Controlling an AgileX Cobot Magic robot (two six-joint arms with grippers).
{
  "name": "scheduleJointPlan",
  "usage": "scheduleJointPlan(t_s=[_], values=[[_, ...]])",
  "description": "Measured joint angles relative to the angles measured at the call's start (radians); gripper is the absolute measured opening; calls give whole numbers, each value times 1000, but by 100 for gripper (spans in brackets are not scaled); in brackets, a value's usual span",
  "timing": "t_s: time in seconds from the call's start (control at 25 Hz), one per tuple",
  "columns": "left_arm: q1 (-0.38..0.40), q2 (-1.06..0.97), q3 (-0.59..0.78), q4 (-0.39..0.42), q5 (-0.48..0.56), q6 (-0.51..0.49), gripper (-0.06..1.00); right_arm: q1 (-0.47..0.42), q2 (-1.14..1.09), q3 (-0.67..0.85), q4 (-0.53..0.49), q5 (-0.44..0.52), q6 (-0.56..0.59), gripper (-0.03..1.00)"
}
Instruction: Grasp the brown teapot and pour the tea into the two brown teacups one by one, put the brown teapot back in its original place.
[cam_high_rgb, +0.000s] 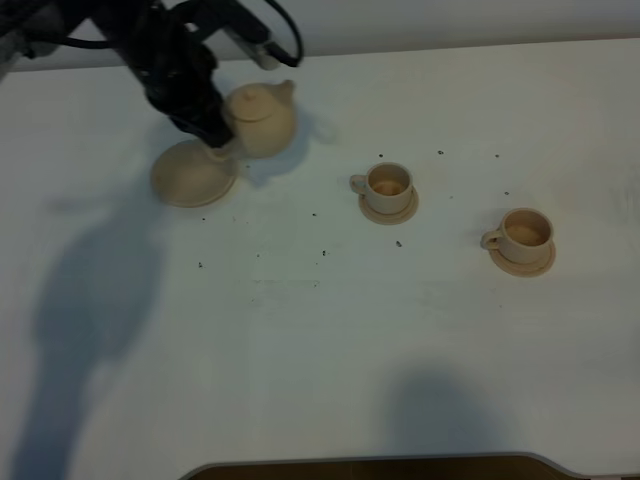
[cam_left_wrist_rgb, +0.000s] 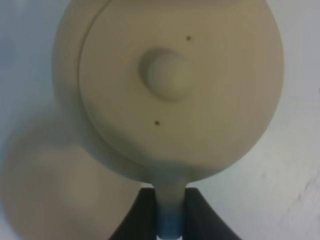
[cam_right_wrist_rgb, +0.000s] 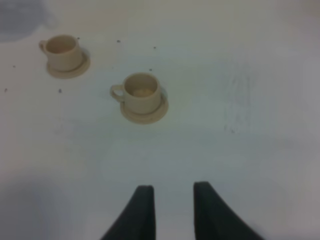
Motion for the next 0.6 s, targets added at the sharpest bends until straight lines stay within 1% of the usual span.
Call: scheduleJointPlan(t_s=[0.12,0.28,0.6], values=[[-73,-1,0,12,-51,13,11,0,0,0,0,0,0,22],[-151,-2,1,12,-106,22,11,0,0,0,0,0,0,22],[-240,-2,2,12,-177,38,11,0,0,0,0,0,0,22]])
